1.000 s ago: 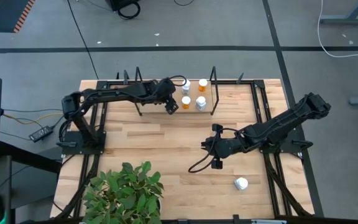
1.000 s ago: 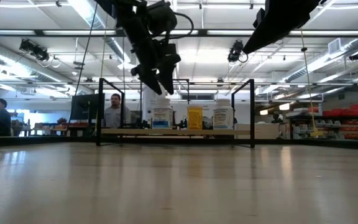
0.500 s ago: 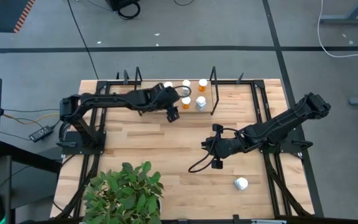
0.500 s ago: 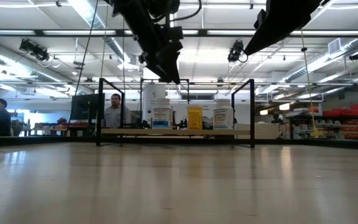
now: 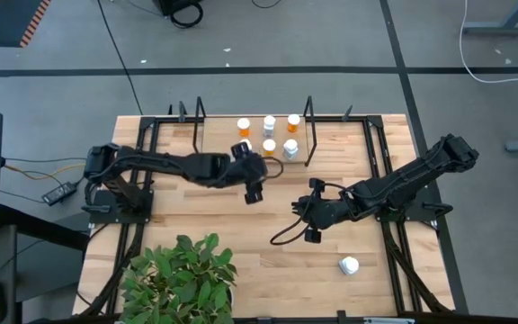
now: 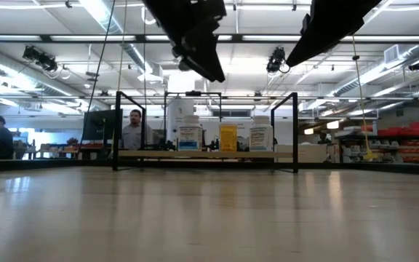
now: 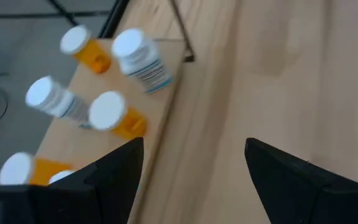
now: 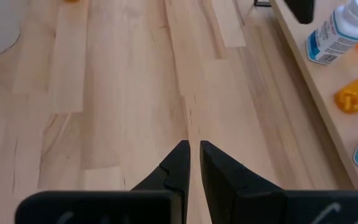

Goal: Pick and place medicine bottles onto shelf by color
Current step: Put the white pill bottle on the shelf

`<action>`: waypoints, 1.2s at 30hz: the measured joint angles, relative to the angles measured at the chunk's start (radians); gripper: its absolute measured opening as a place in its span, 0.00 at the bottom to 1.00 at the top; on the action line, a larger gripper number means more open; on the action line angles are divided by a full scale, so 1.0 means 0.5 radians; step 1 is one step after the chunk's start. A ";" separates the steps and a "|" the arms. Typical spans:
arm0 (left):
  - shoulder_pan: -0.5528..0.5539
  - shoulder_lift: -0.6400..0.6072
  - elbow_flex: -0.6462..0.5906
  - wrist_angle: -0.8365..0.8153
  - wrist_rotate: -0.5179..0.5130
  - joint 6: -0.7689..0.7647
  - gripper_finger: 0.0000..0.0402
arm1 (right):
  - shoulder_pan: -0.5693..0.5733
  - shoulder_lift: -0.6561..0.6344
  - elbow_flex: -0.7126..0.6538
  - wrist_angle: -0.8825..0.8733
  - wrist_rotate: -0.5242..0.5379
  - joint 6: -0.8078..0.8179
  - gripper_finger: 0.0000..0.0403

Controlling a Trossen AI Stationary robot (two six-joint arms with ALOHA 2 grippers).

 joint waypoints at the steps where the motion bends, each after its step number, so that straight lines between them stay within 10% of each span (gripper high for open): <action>1: -0.025 0.000 -0.014 0.043 -0.001 0.002 0.72 | 0.001 0.000 0.000 0.000 0.000 0.011 0.11; 15: -0.245 0.005 -0.665 1.239 0.000 -0.012 0.72 | 0.090 0.000 0.000 -0.030 0.004 0.074 0.11; 24: -0.384 0.005 -1.279 2.420 0.052 -0.047 0.72 | 0.192 0.000 0.000 -0.322 -0.492 0.385 0.13; 36: -0.598 0.005 -1.534 2.930 -0.077 -0.134 0.72 | 0.579 0.000 0.000 -0.425 -1.234 1.249 0.53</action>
